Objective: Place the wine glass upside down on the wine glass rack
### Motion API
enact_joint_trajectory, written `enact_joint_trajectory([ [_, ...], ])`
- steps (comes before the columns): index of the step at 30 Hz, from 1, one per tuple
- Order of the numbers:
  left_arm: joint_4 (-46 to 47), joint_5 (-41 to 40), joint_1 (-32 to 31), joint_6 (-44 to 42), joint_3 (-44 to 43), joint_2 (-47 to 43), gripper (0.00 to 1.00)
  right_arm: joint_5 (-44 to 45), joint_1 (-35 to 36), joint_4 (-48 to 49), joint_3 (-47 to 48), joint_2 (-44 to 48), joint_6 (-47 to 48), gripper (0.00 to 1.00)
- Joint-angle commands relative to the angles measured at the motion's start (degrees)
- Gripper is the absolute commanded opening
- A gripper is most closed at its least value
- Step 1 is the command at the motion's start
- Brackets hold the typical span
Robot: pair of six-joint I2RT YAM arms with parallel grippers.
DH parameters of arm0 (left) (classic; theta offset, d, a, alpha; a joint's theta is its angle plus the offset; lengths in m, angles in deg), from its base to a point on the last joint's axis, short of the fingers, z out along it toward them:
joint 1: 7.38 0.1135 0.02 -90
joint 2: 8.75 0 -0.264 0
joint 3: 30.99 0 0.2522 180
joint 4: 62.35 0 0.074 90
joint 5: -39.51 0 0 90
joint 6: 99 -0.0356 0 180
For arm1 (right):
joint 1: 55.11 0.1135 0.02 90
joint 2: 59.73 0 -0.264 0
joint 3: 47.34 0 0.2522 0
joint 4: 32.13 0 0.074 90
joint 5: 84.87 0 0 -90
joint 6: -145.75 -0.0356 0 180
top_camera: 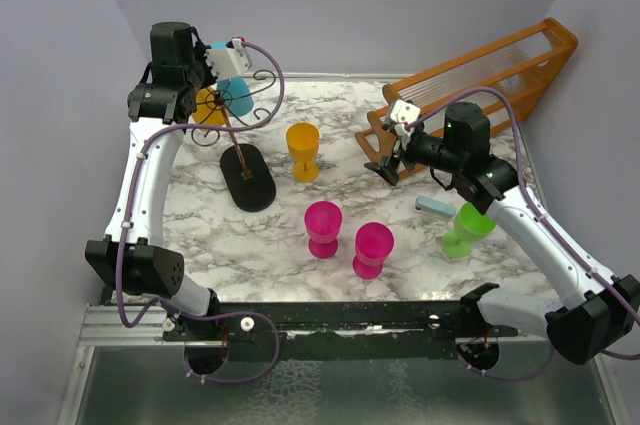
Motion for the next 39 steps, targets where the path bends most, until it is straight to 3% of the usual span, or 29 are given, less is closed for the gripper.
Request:
enact_joint_trajectory([
  [1, 4.7, -4.4, -0.3, 1.7, 0.2, 0.0, 0.0, 0.7, -0.4, 1.8, -0.4, -0.3, 0.6, 0.91],
  [10, 4.9, -9.6, -0.3, 1.2, 0.5, 0.0, 0.01, 0.6, -0.5, 1.8, -0.4, -0.6, 0.9, 0.91],
  [31, -1.6, -5.5, -0.4, 1.7, 1.6, -2.8, 0.03, -0.4, -1.1, 1.9, -0.7, -0.4, 1.1, 0.91],
  [39, -3.5, -3.3, -0.7, 2.0, 1.4, -3.3, 0.09, -0.6, -1.4, 2.0, -0.8, -0.3, 1.0, 0.91],
])
